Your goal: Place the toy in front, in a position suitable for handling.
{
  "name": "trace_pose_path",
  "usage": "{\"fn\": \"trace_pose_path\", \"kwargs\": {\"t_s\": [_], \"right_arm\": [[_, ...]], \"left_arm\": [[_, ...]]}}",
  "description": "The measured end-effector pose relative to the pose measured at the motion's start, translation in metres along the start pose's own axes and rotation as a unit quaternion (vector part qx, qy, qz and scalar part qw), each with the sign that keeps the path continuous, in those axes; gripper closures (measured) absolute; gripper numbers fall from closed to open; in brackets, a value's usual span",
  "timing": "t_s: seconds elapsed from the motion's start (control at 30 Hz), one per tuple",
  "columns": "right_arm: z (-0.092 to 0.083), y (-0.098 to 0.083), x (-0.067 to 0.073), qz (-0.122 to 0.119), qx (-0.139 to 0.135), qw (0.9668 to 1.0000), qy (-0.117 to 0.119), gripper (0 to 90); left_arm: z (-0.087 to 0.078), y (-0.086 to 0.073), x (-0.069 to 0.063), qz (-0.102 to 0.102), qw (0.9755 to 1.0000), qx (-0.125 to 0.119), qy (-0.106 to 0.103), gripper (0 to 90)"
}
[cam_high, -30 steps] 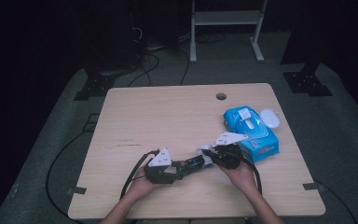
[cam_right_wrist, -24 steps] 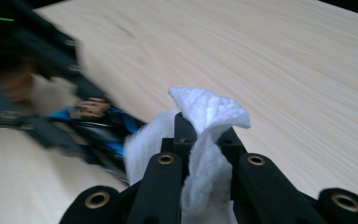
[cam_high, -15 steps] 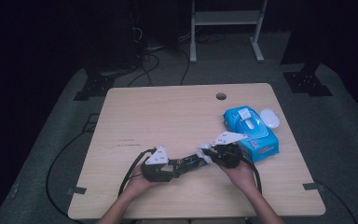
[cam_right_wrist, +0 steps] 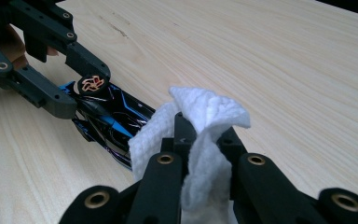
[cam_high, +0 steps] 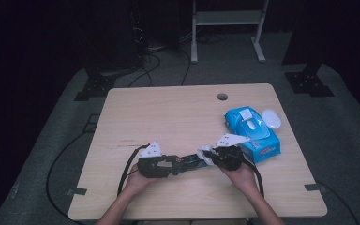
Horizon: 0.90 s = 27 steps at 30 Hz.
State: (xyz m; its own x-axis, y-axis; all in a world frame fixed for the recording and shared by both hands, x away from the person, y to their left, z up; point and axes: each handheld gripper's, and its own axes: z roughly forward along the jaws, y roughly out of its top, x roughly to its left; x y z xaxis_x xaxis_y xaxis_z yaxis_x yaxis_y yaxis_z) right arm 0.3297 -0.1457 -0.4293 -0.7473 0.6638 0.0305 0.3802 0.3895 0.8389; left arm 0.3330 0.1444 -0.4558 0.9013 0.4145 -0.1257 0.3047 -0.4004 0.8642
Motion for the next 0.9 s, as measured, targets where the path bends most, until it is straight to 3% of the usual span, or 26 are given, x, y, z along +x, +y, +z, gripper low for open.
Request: {"fn": "trace_pose_path", "kwargs": {"t_s": [0.17, 0.4, 0.53, 0.67, 0.77, 0.9], "right_arm": [[-0.001, 0.000, 0.000, -0.002, 0.003, 1.0000, 0.000, 82.6], [0.003, 0.005, 0.005, -0.002, 0.005, 1.0000, 0.005, 82.6], [0.005, 0.008, 0.010, -0.016, 0.006, 0.9998, 0.010, 82.6], [-0.001, 0.005, 0.000, -0.008, 0.012, 0.9999, -0.007, 82.6], [-0.004, 0.003, -0.005, 0.006, 0.011, 0.9999, -0.008, 82.6], [0.000, 0.005, 0.000, 0.013, 0.007, 0.9997, 0.018, 82.6]], "left_arm": [[0.000, 0.000, 0.002, -0.011, 0.9999, -0.005, -0.001, 57.5], [0.002, -0.001, 0.003, -0.009, 0.9999, 0.000, 0.004, 57.9], [0.002, -0.001, 0.003, -0.009, 1.0000, 0.002, 0.002, 58.3], [0.002, -0.001, 0.001, -0.003, 1.0000, 0.005, 0.004, 58.7], [0.002, -0.001, 0.002, -0.004, 1.0000, 0.004, 0.003, 58.7], [0.001, 0.000, 0.003, -0.013, 0.9999, 0.003, 0.000, 58.2]]}}
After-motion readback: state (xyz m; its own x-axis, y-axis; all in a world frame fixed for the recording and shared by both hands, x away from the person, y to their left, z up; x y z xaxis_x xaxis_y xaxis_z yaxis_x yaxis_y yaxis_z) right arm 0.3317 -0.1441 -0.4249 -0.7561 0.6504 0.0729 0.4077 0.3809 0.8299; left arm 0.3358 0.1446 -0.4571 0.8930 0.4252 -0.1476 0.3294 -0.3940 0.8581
